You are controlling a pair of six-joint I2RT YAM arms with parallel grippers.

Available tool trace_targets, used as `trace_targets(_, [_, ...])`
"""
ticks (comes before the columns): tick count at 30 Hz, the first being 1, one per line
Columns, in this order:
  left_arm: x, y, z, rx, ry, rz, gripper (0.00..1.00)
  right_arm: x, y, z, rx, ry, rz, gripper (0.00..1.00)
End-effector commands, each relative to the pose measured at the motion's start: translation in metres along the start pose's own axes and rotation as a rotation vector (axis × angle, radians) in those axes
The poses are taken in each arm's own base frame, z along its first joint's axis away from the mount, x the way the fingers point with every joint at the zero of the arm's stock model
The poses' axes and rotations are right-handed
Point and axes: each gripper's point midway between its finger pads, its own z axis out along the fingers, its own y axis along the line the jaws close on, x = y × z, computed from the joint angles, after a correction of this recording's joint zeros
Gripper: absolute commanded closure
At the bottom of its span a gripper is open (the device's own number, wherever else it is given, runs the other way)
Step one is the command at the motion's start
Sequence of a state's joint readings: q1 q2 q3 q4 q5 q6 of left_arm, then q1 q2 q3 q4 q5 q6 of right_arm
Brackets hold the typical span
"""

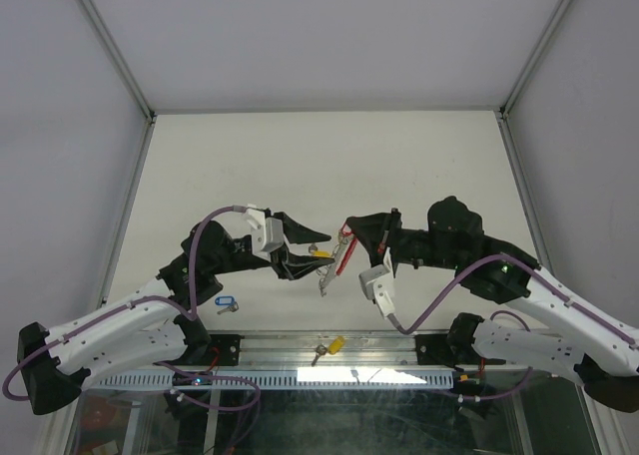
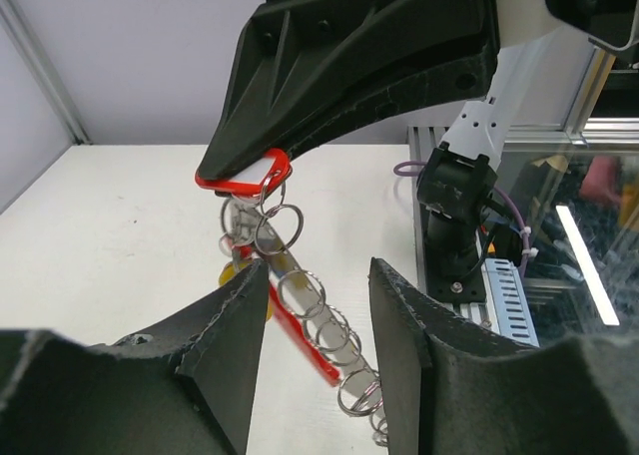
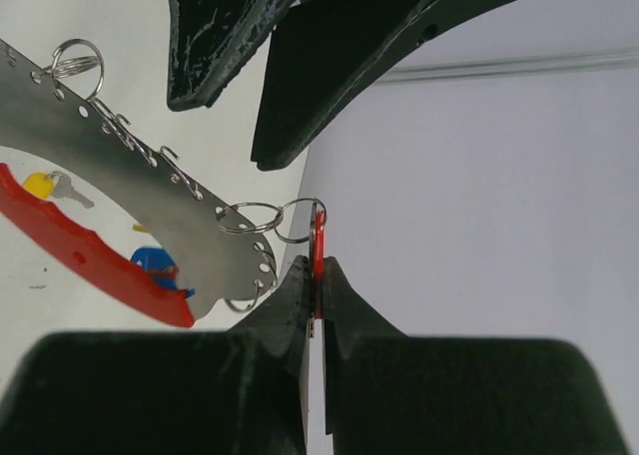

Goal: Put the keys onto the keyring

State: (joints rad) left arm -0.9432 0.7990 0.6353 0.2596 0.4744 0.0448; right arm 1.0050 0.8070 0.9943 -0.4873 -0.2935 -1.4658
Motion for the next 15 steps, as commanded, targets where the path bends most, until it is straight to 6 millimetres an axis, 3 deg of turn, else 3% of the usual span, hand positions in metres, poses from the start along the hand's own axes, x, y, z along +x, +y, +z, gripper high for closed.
trace_targets(1, [-0.033,0.001,0.003,0.004,-0.078,0.083,0.55,-0.022,-0.043,-0.014,0.116,-0.071,-0.075,1.0])
trace_targets(10, [-0.047,0.009,0.006,-0.03,-0.113,0.098,0.52,-0.034,-0.044,-0.016,0.115,-0.131,-0.081,1.0])
trace_targets(15, [-0.044,0.004,0.01,0.006,-0.105,0.092,0.52,-0.039,-0.046,-0.018,0.128,-0.159,-0.084,1.0])
